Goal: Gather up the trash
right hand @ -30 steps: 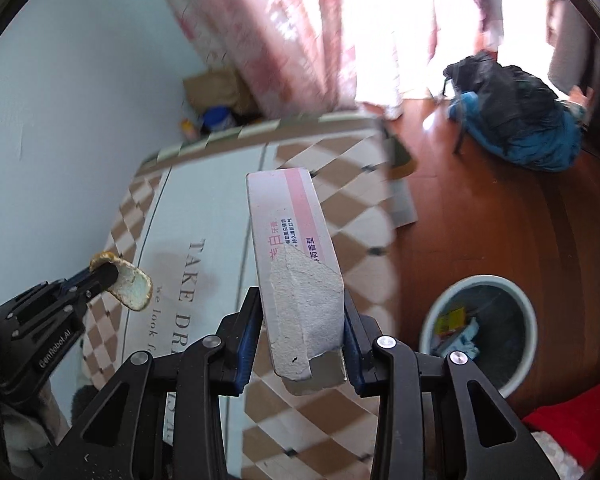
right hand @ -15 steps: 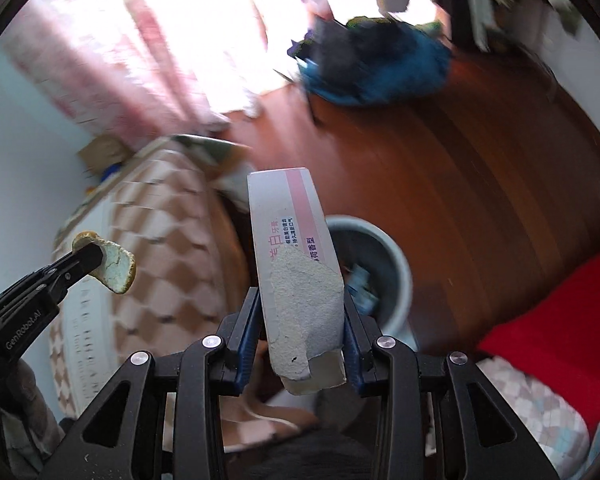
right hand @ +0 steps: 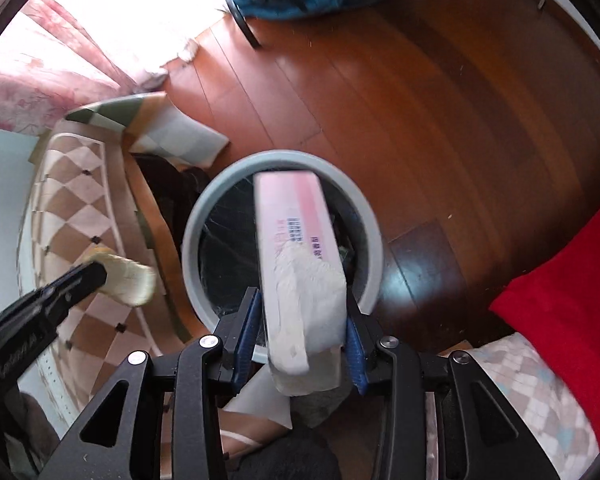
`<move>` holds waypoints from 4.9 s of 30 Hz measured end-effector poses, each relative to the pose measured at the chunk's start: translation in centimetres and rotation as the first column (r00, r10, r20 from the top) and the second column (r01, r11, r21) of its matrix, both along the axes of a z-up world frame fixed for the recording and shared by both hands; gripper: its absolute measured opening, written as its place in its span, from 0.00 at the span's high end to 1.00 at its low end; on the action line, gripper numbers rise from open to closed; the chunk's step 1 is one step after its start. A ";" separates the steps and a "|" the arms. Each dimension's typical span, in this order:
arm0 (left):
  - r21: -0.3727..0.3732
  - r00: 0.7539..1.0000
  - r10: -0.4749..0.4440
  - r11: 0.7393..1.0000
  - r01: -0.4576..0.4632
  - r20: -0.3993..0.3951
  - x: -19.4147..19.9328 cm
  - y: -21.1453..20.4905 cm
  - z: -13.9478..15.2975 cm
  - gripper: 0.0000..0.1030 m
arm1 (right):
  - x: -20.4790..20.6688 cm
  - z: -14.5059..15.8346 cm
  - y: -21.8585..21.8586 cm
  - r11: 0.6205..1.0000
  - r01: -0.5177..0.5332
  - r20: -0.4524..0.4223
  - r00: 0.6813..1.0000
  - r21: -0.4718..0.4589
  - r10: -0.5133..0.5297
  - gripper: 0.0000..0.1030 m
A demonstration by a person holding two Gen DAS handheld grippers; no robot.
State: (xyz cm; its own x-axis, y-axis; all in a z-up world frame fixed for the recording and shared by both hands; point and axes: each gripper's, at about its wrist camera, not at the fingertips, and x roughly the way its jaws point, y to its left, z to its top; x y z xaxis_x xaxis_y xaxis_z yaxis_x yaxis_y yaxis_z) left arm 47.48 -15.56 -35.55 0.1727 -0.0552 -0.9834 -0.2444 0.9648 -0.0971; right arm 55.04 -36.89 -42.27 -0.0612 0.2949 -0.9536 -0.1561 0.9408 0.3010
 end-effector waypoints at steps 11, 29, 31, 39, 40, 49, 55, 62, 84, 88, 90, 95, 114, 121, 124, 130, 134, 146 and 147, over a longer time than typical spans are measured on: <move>0.079 0.999 0.031 0.996 -0.028 -0.030 -2.5 0.9 -0.4 0.02 | -0.3 -1.6 -0.2 0.992 -0.015 -0.008 1.000 -0.125 0.014 0.00; 0.051 0.993 0.037 0.998 -0.042 0.110 -9.6 0.3 10.2 0.02 | -7.2 11.9 -1.5 0.999 -0.021 0.116 0.993 -0.044 0.026 0.00; 0.048 0.990 0.022 0.998 -0.029 0.138 -10.4 0.0 12.0 0.02 | -8.3 14.3 -1.7 0.999 -0.031 0.141 0.989 -0.024 0.034 0.00; 0.012 0.973 -0.015 1.000 0.013 0.231 -14.0 -0.2 18.9 0.02 | -12.1 23.0 -2.4 0.997 -0.060 0.227 0.973 0.054 0.046 0.00; 0.002 0.970 -0.016 1.000 0.016 0.243 -14.5 -0.1 19.9 0.02 | -12.5 23.9 -2.5 0.996 -0.065 0.235 0.971 0.061 0.049 0.00; -0.067 0.951 -0.032 0.996 0.055 0.307 -17.8 -0.2 25.7 0.02 | -16.2 31.6 -3.3 0.983 -0.112 0.286 0.956 0.147 0.066 0.00; -0.100 0.944 -0.030 0.993 0.066 0.328 -19.6 0.3 28.0 0.02 | -17.9 34.5 -3.2 0.972 -0.152 0.302 0.949 0.178 0.093 0.00; -0.107 0.938 -0.039 0.991 0.080 0.345 -20.6 0.5 29.5 0.02 | -18.9 36.0 -3.0 0.962 -0.181 0.294 0.949 0.205 0.116 0.00; -0.108 0.930 -0.048 0.990 0.093 0.363 -21.3 -0.1 31.0 0.02 | -19.4 37.1 -3.6 0.958 -0.200 0.298 0.945 0.207 0.133 0.00; -0.110 0.932 -0.045 0.990 0.090 0.360 -21.3 -0.6 31.0 0.00 | -19.3 37.1 -3.8 0.956 -0.203 0.294 0.946 0.214 0.135 0.00; -0.109 0.933 -0.045 0.990 0.090 0.357 -21.3 -0.5 30.9 0.00 | -19.3 37.1 -3.9 0.955 -0.207 0.290 0.947 0.213 0.140 0.00; -0.107 0.936 -0.050 0.990 0.092 0.350 -21.5 -0.6 30.7 0.00 | -19.4 37.2 -3.7 0.954 -0.209 0.285 0.948 0.213 0.144 0.00; -0.121 0.936 -0.059 0.987 0.107 0.348 -21.3 -0.8 30.6 0.00 | -20.0 37.4 -3.8 0.955 -0.212 0.286 0.947 0.207 0.148 0.00; -0.127 0.934 -0.065 0.985 0.116 0.351 -21.4 -0.7 30.7 0.00 | -20.0 37.4 -3.7 0.955 -0.211 0.285 0.947 0.207 0.147 0.00; -0.128 0.934 -0.064 0.985 0.116 0.351 -21.4 -0.8 30.7 0.00 | -20.0 37.4 -3.7 0.955 -0.212 0.286 0.947 0.207 0.148 0.00; -0.132 0.934 -0.064 0.984 0.117 0.352 -21.4 -0.8 30.7 0.00 | -20.0 37.4 -3.6 0.956 -0.210 0.286 0.947 0.206 0.146 0.00; -0.138 0.933 -0.065 0.983 0.121 0.354 -21.4 -0.8 30.9 0.00 | -20.2 37.4 -3.9 0.956 -0.211 0.287 0.946 0.202 0.148 0.00; -0.147 0.932 -0.065 0.981 0.125 0.356 -21.7 -0.8 30.9 0.00 | -20.2 37.5 -4.2 0.956 -0.216 0.287 0.946 0.198 0.154 0.00; -0.149 0.932 -0.066 0.981 0.126 0.356 -21.6 -1.0 30.9 0.00 | -20.2 37.5 -4.2 0.956 -0.216 0.287 0.945 0.197 0.154 0.00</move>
